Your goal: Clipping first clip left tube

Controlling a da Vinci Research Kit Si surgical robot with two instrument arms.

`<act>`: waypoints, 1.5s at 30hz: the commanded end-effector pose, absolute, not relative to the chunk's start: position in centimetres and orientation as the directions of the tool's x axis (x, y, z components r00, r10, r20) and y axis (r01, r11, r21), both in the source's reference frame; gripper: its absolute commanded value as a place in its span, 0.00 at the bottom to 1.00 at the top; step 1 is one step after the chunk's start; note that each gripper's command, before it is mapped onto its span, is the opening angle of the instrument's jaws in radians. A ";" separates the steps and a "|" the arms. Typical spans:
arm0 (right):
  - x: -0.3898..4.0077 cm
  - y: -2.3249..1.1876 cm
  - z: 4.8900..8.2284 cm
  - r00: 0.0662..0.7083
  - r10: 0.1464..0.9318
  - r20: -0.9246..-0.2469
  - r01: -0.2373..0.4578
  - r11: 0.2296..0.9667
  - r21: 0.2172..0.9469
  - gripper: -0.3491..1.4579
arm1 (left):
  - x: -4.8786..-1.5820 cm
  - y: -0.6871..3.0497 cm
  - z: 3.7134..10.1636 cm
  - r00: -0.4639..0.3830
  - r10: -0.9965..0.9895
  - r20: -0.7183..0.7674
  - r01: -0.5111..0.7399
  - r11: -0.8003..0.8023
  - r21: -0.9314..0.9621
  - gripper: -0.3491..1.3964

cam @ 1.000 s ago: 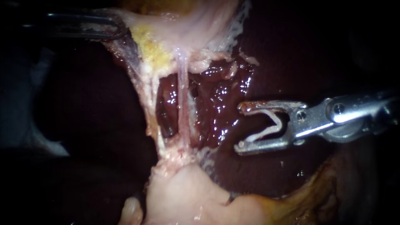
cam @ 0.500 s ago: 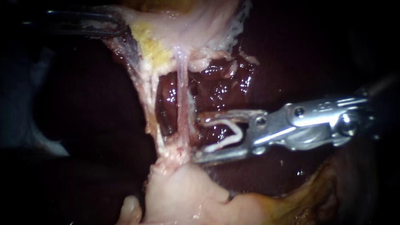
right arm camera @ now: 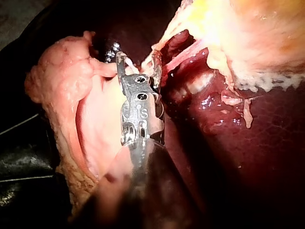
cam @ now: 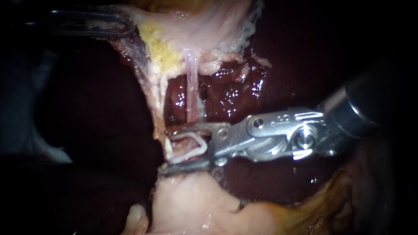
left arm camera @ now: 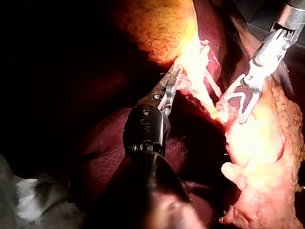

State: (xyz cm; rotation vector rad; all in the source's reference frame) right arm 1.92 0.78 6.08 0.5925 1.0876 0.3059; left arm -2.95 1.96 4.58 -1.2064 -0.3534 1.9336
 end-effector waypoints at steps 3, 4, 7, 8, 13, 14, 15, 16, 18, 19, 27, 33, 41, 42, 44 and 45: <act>1.90 0.78 6.20 0.442 0.510 -0.738 0.049 0.807 0.588 0.47 | -2.96 1.95 4.56 -0.213 0.755 -0.620 -0.489 -0.632 -0.602 0.00; 1.89 0.78 6.24 0.445 0.509 -0.737 0.048 0.808 0.587 0.47 | -2.96 1.95 4.56 -0.213 0.755 -0.620 -0.489 -0.631 -0.602 0.00; 1.89 0.79 6.33 0.446 0.506 -0.738 0.048 0.810 0.584 0.47 | -2.97 1.94 4.55 -0.212 0.756 -0.620 -0.490 -0.631 -0.602 0.00; 1.89 0.80 6.35 0.446 0.505 -0.739 0.048 0.811 0.583 0.47 | -2.97 1.94 4.55 -0.212 0.756 -0.620 -0.490 -0.631 -0.601 0.00; 1.96 0.79 6.41 0.444 0.505 -0.741 0.044 0.813 0.581 0.47 | -2.98 1.94 4.55 -0.212 0.756 -0.620 -0.491 -0.631 -0.601 0.00; 2.00 0.79 6.42 0.434 0.507 -0.745 0.047 0.813 0.581 0.47 | -2.98 1.94 4.55 -0.212 0.756 -0.620 -0.491 -0.631 -0.601 0.00; 2.03 0.78 6.43 0.427 0.509 -0.748 0.055 0.811 0.583 0.47 | -2.98 1.94 4.55 -0.212 0.756 -0.620 -0.491 -0.631 -0.601 0.00; 2.07 0.77 6.44 0.417 0.515 -0.748 0.062 0.805 0.590 0.47 | -2.98 1.94 4.55 -0.212 0.756 -0.620 -0.491 -0.631 -0.601 0.00; 2.13 0.73 6.44 0.405 0.527 -0.747 0.096 0.788 0.608 0.47 | -2.98 1.94 4.55 -0.212 0.756 -0.620 -0.491 -0.631 -0.601 0.00; 2.16 0.71 6.44 0.400 0.533 -0.745 0.114 0.778 0.618 0.47 | -2.98 1.94 4.55 -0.212 0.756 -0.620 -0.491 -0.631 -0.601 0.00; 2.45 0.55 6.46 0.391 0.547 -0.740 0.153 0.754 0.639 0.46 | -3.00 1.94 4.55 -0.212 0.756 -0.620 -0.492 -0.630 -0.601 0.00; 2.61 0.44 6.53 0.393 0.587 -0.708 0.131 0.726 0.675 0.46 | -3.01 1.95 4.55 -0.211 0.756 -0.620 -0.492 -0.630 -0.601 0.00; 2.69 0.39 6.32 0.370 0.642 -0.671 0.122 0.683 0.720 0.45 | -3.01 1.95 4.56 -0.211 0.756 -0.620 -0.492 -0.630 -0.601 0.00; 2.70 0.39 6.28 0.368 0.644 -0.671 0.123 0.681 0.721 0.45 | -3.01 1.95 4.56 -0.211 0.756 -0.620 -0.492 -0.630 -0.601 0.00; 2.74 0.38 6.19 0.363 0.652 -0.666 0.125 0.675 0.727 0.44 | -3.00 1.95 4.56 -0.211 0.756 -0.620 -0.492 -0.630 -0.601 0.00; 2.75 0.37 6.15 0.360 0.653 -0.666 0.127 0.674 0.728 0.44 | -3.00 1.95 4.57 -0.211 0.756 -0.620 -0.492 -0.630 -0.601 0.00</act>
